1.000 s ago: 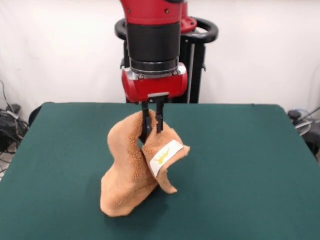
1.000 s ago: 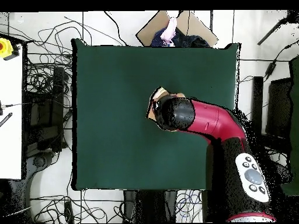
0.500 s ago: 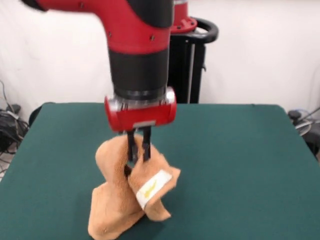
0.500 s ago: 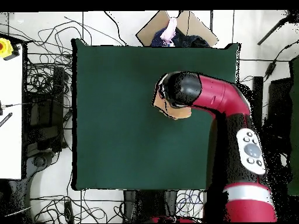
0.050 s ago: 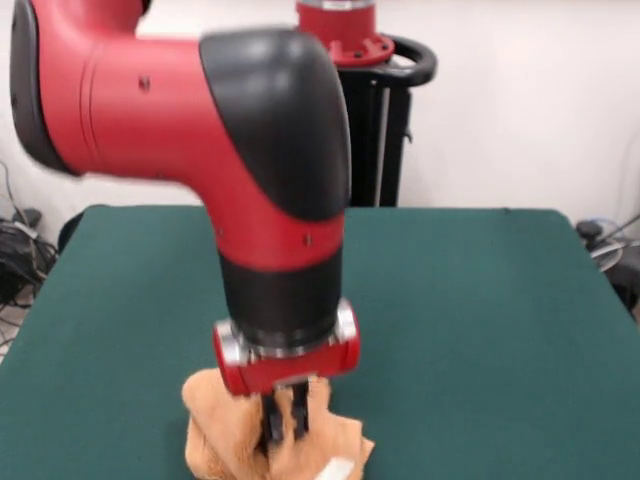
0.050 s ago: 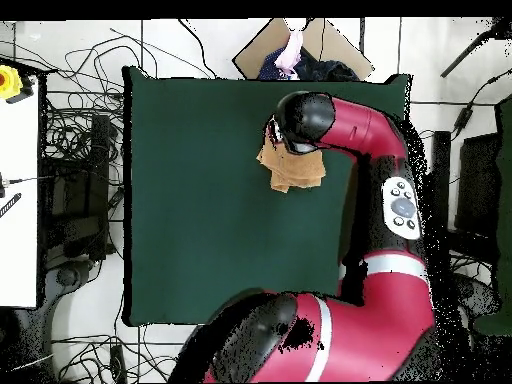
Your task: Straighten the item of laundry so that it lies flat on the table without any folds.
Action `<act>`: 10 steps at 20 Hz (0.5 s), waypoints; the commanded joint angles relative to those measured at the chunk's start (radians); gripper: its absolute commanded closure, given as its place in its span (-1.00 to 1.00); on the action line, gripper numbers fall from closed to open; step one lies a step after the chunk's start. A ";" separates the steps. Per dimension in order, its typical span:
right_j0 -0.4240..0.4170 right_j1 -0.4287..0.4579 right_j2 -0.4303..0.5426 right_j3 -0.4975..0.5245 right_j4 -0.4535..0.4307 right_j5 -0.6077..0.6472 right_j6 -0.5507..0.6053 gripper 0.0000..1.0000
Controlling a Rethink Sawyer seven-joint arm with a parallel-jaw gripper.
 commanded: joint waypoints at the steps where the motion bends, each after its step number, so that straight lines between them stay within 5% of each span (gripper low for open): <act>1: 0.040 0.123 -0.041 -0.218 0.012 0.142 0.254 1.00; 3: 0.041 0.146 -0.036 -0.264 0.013 0.160 0.247 1.00; 6: 0.036 0.145 -0.035 -0.231 0.024 0.087 0.283 1.00; 10: 0.035 0.146 -0.064 -0.136 0.019 0.144 0.296 1.00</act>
